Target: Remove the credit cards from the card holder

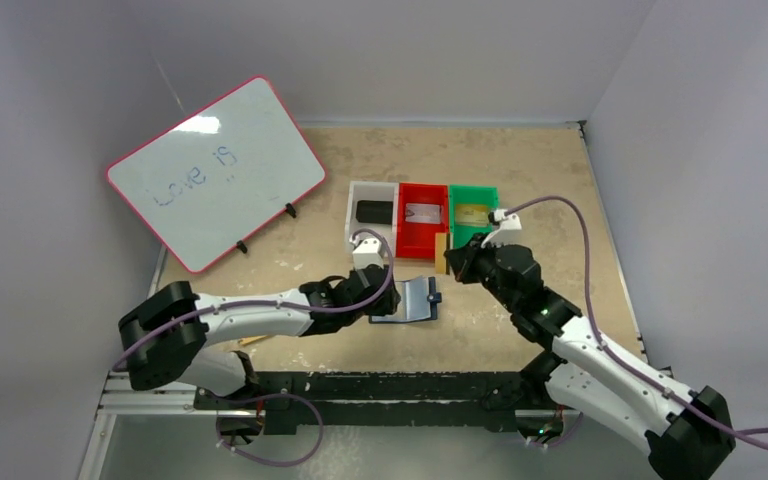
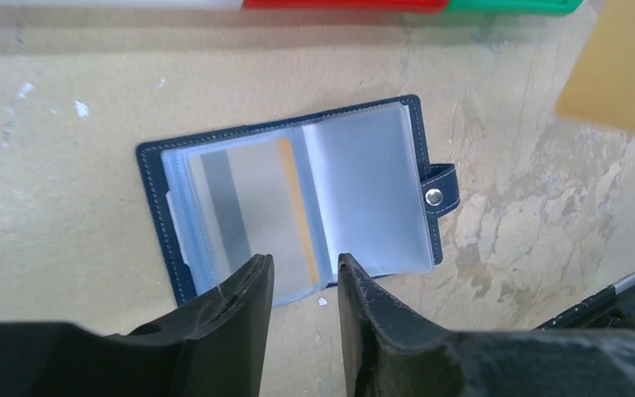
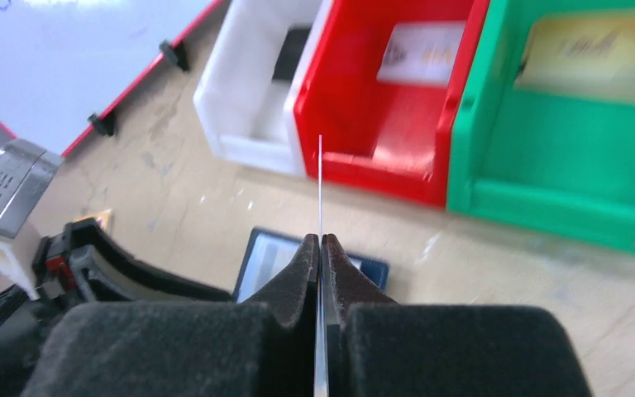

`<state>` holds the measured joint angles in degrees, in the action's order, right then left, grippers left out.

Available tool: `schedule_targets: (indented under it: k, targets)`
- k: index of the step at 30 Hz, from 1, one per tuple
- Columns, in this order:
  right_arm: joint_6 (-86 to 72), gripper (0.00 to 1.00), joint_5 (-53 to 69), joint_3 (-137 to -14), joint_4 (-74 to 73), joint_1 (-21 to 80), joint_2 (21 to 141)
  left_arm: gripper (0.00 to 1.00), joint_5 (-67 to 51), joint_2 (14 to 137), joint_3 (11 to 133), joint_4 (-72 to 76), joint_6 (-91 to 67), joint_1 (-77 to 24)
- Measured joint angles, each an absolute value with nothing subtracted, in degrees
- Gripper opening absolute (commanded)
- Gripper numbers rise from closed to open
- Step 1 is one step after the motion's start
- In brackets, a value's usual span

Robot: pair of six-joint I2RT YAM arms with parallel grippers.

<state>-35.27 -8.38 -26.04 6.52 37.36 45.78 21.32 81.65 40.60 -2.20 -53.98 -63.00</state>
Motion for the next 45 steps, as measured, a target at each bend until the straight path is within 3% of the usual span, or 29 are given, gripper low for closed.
schedule_targets:
  k: [6, 10, 14, 18, 24, 31, 45]
  targets:
    - [-13.39, 0.00, -16.71, -31.75, 7.79, 37.36, 45.39, 0.40, 25.63, 76.38, 40.62, -6.42, -51.75, -62.83]
    - [4.73, 0.00, -22.68, -34.52, 11.62, 37.17, 51.90, 0.41, 27.27, 75.46, 40.99, -10.70, -50.83, -60.73]
    - [16.10, 0.00, -24.14, -37.60, 11.79, 34.44, 59.99, 0.49, 27.59, 74.61, 41.06, -14.22, -49.87, -57.65]
    - [25.26, 0.00, -17.39, -39.55, 11.84, 27.33, 62.39, 0.60, 27.29, 69.95, 40.86, -15.99, -49.23, -54.63]
    - [37.71, 0.00, -4.12, -44.05, 10.57, 17.52, 68.55, 0.63, 27.24, 63.59, 39.29, -16.29, -48.69, -52.88]
    - [50.11, 0.00, 8.64, -45.28, 4.03, 14.81, 74.76, 0.68, 27.33, 59.00, 37.69, -19.99, -48.38, -52.88]
    - [61.82, 0.00, 13.32, -55.33, -4.12, 13.32, 86.70, 0.69, 28.64, 54.30, 37.69, -22.76, -46.78, -52.53]
